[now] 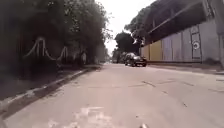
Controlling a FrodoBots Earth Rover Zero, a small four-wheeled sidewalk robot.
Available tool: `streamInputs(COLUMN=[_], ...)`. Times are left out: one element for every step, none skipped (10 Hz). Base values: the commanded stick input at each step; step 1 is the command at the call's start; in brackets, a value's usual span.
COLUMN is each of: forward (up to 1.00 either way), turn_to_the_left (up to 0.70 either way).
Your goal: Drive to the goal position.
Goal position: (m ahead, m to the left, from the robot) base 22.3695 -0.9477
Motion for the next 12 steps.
streamInputs(forward=[1.00,1.00,1.00,1.00,1.00,1.00,1.00,1.00,1.00,1.00,1.00,1.00], turn_to_the_left=[0.00,0.00,0.00,0.00,0.00,0.00,0.00,0.00,-0.05,-0.14,-0.36,-0.17])
